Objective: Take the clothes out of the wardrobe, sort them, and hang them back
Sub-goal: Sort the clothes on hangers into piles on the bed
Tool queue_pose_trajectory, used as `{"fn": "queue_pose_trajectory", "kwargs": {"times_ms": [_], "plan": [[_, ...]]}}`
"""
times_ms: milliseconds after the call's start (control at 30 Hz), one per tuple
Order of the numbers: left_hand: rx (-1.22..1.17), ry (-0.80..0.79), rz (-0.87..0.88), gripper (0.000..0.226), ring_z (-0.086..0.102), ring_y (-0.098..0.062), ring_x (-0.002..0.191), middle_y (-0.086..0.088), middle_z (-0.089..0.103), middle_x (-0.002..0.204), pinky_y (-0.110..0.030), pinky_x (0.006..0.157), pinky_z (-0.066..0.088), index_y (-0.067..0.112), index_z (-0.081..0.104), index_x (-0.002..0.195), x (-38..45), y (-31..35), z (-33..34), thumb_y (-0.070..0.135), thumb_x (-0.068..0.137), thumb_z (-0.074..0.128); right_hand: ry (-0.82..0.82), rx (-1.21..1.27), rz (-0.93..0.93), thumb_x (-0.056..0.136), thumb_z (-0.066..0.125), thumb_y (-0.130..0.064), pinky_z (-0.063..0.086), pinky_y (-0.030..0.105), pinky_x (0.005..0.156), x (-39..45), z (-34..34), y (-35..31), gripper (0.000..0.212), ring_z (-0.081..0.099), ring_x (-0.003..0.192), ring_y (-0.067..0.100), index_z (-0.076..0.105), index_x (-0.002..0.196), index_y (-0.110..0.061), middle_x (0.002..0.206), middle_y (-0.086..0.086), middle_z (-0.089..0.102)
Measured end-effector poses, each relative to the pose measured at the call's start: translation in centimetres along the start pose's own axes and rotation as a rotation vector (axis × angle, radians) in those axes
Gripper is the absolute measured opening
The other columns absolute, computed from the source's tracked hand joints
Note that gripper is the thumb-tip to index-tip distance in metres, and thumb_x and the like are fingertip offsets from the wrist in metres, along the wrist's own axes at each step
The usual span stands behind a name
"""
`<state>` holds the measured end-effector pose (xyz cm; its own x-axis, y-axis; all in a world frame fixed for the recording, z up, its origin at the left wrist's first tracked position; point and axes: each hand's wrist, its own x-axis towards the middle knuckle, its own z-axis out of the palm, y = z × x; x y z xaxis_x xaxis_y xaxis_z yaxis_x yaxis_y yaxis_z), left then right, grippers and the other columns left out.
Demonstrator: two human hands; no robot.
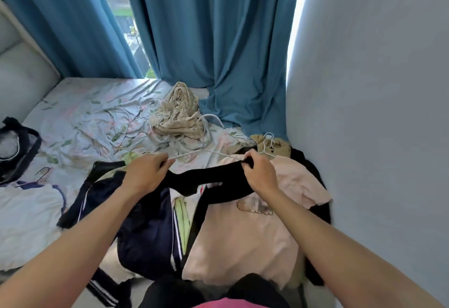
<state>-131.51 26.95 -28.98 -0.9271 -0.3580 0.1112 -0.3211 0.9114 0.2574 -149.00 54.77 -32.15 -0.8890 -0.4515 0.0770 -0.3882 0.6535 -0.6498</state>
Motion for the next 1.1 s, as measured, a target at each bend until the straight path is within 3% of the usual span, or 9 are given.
{"fn": "queue_pose_trajectory", "kwargs": {"times_ms": [133,233,500,633,767,933,1100], "plan": [[-0.052,-0.114,0.089,0.048,0.055,-0.03,0.064,0.004,0.045,0.058,-0.041,0.06,0.045,0.021,0.043,0.069,0.6,6.3,1.0,0.05,0.107,0.047,0.139,-0.122,0.039,0.088,0.064,-0.023,0.053,0.038,0.069,-2.9,-5.9,3.7,0.005,0.062,0.078,0.022,0.06,0.089,-0.023,0.083,-0.005,0.067],[-0.098,-0.132,0.129,0.05,0.052,-0.023,0.063,0.002,0.049,0.059,-0.042,0.061,0.043,0.019,0.042,0.069,1.5,9.5,1.3,0.05,0.108,0.046,0.211,-0.194,0.056,0.084,0.064,-0.027,0.053,0.036,0.063,-3.9,-9.3,5.5,0.007,0.061,0.071,0.022,0.059,0.085,-0.022,0.077,-0.003,0.066],[-0.149,-0.176,0.179,0.047,0.054,-0.015,0.063,0.002,0.055,0.063,-0.039,0.059,0.041,0.019,0.048,0.071,4.4,13.1,3.0,0.051,0.105,0.048,0.233,-0.264,0.149,0.088,0.065,-0.031,0.058,0.034,0.059,-4.4,-11.9,8.6,0.01,0.056,0.063,0.012,0.058,0.084,-0.024,0.071,-0.008,0.06],[-0.198,-0.211,0.173,0.035,0.056,-0.018,0.071,0.006,0.058,0.072,-0.038,0.059,0.039,0.023,0.05,0.081,6.1,12.5,6.0,0.051,0.103,0.05,0.196,-0.289,0.209,0.089,0.065,-0.03,0.055,0.031,0.058,-3.1,-10.8,10.2,0.011,0.055,0.064,0.01,0.058,0.084,-0.024,0.073,-0.009,0.058],[-0.28,-0.286,0.14,0.016,0.051,-0.022,0.082,0.0,0.055,0.09,-0.039,0.066,0.035,0.024,0.042,0.105,8.1,11.9,10.3,0.033,0.1,0.055,0.136,-0.298,0.286,0.091,0.064,-0.03,0.058,0.037,0.064,-0.9,-8.5,12.6,0.009,0.058,0.07,0.013,0.059,0.087,-0.023,0.077,-0.007,0.061],[-0.345,-0.322,0.096,0.017,0.043,-0.021,0.074,-0.002,0.046,0.083,-0.044,0.066,0.039,0.014,0.038,0.089,11.3,10.2,18.9,0.008,0.091,0.054,0.025,-0.301,0.373,0.09,0.064,-0.028,0.054,0.041,0.065,2.5,-3.0,17.9,0.018,0.059,0.072,0.021,0.047,0.095,-0.026,0.079,-0.006,0.057],[-0.359,-0.243,0.111,0.027,0.044,-0.018,0.08,0.006,0.044,0.086,-0.046,0.068,0.044,0.022,0.036,0.083,15.3,7.1,29.2,0.011,0.093,0.058,-0.034,-0.392,0.374,0.095,0.062,-0.032,0.053,0.041,0.067,7.5,3.5,24.9,0.02,0.059,0.081,0.022,0.044,0.099,-0.024,0.093,-0.004,0.057]]}}
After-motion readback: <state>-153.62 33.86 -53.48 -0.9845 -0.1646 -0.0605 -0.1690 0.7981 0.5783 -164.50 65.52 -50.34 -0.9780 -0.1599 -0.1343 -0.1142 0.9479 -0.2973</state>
